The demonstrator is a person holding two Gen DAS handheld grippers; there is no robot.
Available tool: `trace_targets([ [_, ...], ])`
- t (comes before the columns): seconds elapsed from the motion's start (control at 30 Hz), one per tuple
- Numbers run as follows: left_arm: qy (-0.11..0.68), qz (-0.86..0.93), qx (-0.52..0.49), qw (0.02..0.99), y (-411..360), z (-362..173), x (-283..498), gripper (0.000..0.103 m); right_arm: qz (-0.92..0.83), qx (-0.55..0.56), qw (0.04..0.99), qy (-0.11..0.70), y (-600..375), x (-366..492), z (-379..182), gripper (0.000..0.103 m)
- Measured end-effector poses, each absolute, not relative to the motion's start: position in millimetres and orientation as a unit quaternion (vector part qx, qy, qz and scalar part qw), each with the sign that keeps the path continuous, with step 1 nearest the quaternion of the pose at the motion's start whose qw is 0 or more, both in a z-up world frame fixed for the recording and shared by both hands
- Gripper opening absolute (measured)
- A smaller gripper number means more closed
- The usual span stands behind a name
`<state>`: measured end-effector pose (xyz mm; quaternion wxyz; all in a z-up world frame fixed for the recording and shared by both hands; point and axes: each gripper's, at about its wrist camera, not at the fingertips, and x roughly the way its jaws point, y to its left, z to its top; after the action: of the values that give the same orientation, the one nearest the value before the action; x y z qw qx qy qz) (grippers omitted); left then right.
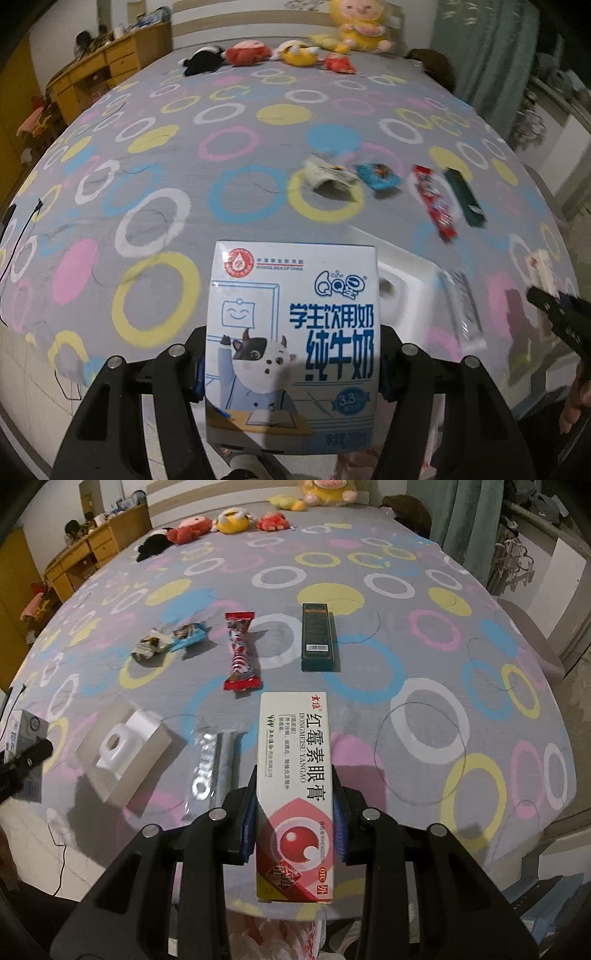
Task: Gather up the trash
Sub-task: 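Carry the carton and ointment box down over the white trash bag with both tools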
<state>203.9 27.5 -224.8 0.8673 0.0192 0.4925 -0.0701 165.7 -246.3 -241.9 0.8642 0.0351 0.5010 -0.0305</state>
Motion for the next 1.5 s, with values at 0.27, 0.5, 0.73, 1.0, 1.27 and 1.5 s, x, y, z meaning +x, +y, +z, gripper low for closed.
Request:
trace_targets([
  [0.27, 0.486, -0.101, 0.039, 0.867, -3.3, -229.2, 131.9, 0.062, -0.006, 0.033, 0.876, 0.481, -244.3, 107.6, -226.8, 0.032],
  [0.5, 0.488, -0.118, 0.047, 0.863, -17.3, -245.2, 80.9, 0.063, 0.015, 0.036, 0.880, 0.473, -237.5, 53.9, -223.8, 0.032],
  [0.73, 0.503, -0.119, 0.042, 0.855, -25.9, -278.3, 35.4, 0.063, 0.023, 0.036, 0.881, 0.471, -230.9, 13.4, -236.6, 0.032],
  [1.0, 0.520, -0.137, 0.053, 0.841, -38.6, -319.8, 23.2, 0.063, 0.025, 0.043, 0.878, 0.476, -222.5, -9.3, -268.5, 0.032],
  [1.27, 0.549, -0.134, 0.079, 0.821, -58.2, -351.3, 12.0, 0.063, 0.030, 0.044, 0.868, 0.494, -217.6, -17.3, -303.5, 0.032],
  [1.5, 0.559, -0.145, 0.109, 0.809, -67.8, -373.3, 2.8, 0.063, 0.032, 0.046, 0.860, 0.508, -217.9, -21.8, -331.3, 0.032],
])
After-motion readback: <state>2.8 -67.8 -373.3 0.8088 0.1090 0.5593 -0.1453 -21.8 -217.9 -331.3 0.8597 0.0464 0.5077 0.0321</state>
